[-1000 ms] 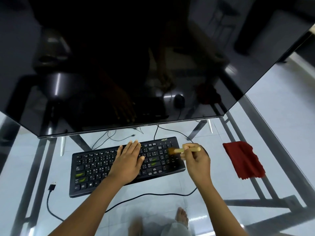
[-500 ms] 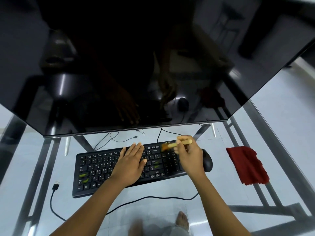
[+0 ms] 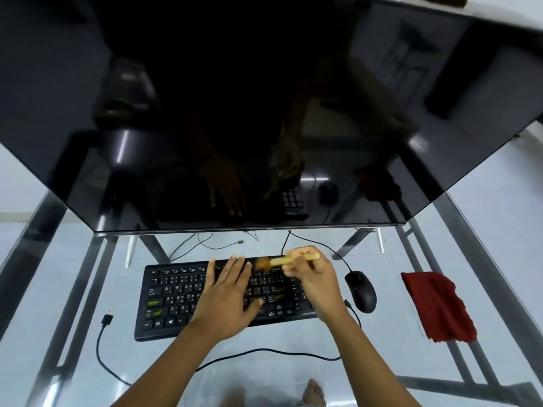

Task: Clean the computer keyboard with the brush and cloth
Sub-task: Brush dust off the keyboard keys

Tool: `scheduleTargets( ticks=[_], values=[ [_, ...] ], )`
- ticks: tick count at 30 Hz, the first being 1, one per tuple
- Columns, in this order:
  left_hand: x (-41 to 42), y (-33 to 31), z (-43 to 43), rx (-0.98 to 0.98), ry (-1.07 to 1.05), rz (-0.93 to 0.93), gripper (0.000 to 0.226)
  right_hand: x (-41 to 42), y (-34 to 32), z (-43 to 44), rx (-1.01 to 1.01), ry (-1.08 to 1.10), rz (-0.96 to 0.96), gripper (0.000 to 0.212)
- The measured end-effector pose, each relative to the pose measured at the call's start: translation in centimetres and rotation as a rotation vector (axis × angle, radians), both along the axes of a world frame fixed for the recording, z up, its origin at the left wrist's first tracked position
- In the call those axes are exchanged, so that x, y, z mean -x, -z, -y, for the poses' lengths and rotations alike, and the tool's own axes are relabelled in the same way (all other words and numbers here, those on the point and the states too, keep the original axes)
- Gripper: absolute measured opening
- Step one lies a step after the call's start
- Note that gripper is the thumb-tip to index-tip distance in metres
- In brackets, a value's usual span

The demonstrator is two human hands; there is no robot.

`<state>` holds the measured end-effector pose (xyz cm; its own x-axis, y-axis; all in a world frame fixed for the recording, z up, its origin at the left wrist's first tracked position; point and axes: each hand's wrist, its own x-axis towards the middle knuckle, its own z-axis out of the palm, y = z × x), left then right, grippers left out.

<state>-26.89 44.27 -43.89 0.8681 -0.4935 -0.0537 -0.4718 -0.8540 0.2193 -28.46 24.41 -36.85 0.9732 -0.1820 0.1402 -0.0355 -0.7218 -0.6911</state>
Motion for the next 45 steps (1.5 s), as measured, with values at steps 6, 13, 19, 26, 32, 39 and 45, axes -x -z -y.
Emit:
scheduleTargets(
  ticks=[6, 13, 19, 26, 32, 39, 45],
  values=[
    [1.4, 0.5, -2.0, -0.055, -0.016, -0.011, 0.107, 0.9, -0.2, -1.7, 0.018, -0.049, 0.02, 0.012],
    [2.3, 0.9, -3.6, -0.072, -0.089, -0.028, 0.111, 1.9, 0.3, -2.5, -0.065, -0.104, -0.009, 0.01],
    [3.2, 1.3, -4.4, -0.045, -0.134, 0.003, 0.107, 1.8, 0.9, -3.3, -0.116, -0.093, -0.034, 0.011],
    [3.2, 1.5, -4.9, -0.032, -0.119, 0.06, 0.101, 0.9, 0.6, -4.6, -0.184, -0.056, -0.117, 0.015],
    [3.0, 1.5, -5.2, -0.034, -0.102, 0.059, 0.097, 0.3, 0.6, -5.0, -0.374, -0.017, -0.193, 0.018],
    [3.1, 1.7, -5.5, -0.031, -0.093, 0.055, 0.096, 0.4, 0.5, -5.0, -0.221, -0.12, -0.173, 0.016],
    [3.6, 1.3, -6.5, 0.02, -0.17, 0.09, 0.089, 1.7, 0.9, -6.1, -0.162, -0.181, -0.115, 0.014]
  ],
)
